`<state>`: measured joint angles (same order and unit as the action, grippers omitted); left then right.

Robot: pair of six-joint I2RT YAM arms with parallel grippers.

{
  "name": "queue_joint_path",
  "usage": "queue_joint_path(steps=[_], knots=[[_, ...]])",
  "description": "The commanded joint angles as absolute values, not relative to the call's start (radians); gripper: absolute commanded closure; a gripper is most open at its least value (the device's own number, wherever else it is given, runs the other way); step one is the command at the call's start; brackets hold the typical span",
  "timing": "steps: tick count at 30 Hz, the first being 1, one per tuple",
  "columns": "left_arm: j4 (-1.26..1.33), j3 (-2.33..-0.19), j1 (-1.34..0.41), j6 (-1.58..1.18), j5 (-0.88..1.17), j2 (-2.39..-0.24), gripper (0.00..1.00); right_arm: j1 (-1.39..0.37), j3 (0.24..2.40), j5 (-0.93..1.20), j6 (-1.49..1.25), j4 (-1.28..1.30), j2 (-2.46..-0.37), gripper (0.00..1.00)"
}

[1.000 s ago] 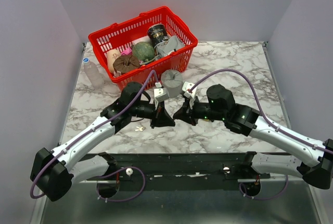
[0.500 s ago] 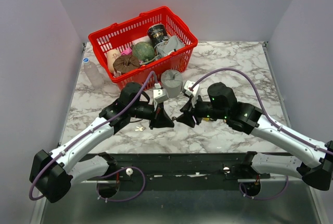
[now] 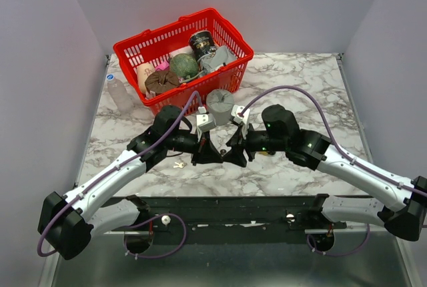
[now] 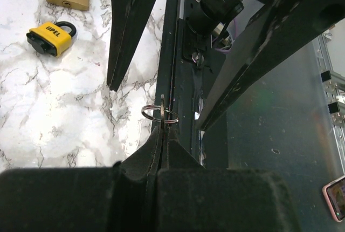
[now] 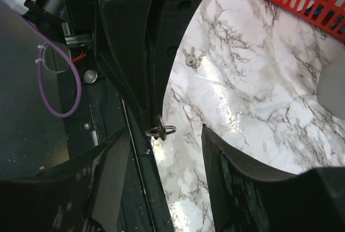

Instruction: Unlock with the key

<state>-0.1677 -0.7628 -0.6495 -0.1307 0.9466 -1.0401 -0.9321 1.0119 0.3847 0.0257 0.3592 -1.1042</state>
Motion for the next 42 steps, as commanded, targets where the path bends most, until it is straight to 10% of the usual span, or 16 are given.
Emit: queue_joint_path(steps=[1, 12, 25, 32, 33, 37, 42], knots=[[-0.181, -0.795, -0.653, -0.11, 0.963, -1.045, 1.0, -0.934, 1.032, 0.425, 0.014, 0.33, -1.115, 0.39], [-0.181, -0.795, -0.653, -0.11, 0.966, -1.046, 1.0, -0.934, 1.034, 0.39, 0.002, 0.31, -1.144, 0.51], [-0.189, -0.796, -0.652, -0.106, 0.962, -1.039, 1.0, -0.934, 1.017, 0.344, -0.028, 0.31, -1.123, 0.99], [-0.199, -0.802, -0.652, -0.107, 0.925, -1.032, 1.0, -0.933, 0.988, 0.299, -0.023, 0.298, -1.086, 0.99], [-0.202, -0.807, -0.65, -0.109, 0.913, -1.026, 0.98, -0.933, 0.985, 0.288, -0.023, 0.29, -1.083, 0.99], [-0.248, -0.811, -0.644, -0.117, 0.825, -0.991, 0.25, -0.933, 0.96, 0.232, -0.035, 0.265, -1.066, 0.99], [-0.262, -0.76, -0.621, -0.217, 0.747, -0.888, 0.13, -0.933, 0.914, 0.18, -0.032, 0.206, -1.029, 0.99]])
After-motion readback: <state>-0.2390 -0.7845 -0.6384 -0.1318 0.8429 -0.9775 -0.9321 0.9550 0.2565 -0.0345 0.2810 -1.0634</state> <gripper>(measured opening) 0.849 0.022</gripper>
